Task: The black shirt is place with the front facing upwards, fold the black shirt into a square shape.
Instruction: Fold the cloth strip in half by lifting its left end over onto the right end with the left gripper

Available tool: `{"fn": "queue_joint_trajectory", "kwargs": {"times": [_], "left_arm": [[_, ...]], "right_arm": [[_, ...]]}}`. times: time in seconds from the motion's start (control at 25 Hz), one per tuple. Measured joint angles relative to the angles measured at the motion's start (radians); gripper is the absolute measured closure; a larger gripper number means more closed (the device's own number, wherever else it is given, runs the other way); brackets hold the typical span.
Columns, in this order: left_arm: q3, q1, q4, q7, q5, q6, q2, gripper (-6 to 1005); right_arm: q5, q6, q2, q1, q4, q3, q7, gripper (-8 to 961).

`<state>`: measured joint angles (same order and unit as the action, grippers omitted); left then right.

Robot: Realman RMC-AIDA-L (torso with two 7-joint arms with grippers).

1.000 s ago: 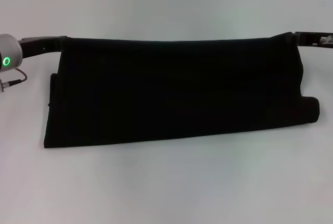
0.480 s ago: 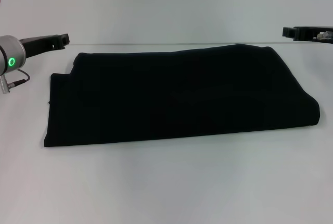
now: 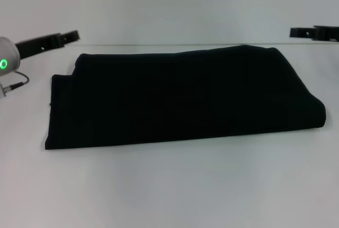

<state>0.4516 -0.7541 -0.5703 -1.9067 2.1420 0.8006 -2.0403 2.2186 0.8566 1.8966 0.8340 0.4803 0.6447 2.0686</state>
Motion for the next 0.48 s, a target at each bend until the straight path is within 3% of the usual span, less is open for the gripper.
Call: {"fn": "queue_joint_trajectory", "kwargs": {"times": [0.24,0.36,0.48], "left_arm": [[0.014,0.063,-0.095,0.01,0.002,0.296,-0.002,244],[0.037,0.088,-0.115,0.014,0.006,0.377,-0.003,245],[0.053,0.112,-0.122,0.048,0.006,0.427,-0.003,246]], "right_arm": [[0.003,0.247,-0.032,-0.08,0.104,0.002,0.127,179],[0.007,0.345,-0.042,-0.098,0.113,0.002,0.145,192],[0.007,0.384,-0.031,-0.105,0.113,0.002,0.139,204]]}}
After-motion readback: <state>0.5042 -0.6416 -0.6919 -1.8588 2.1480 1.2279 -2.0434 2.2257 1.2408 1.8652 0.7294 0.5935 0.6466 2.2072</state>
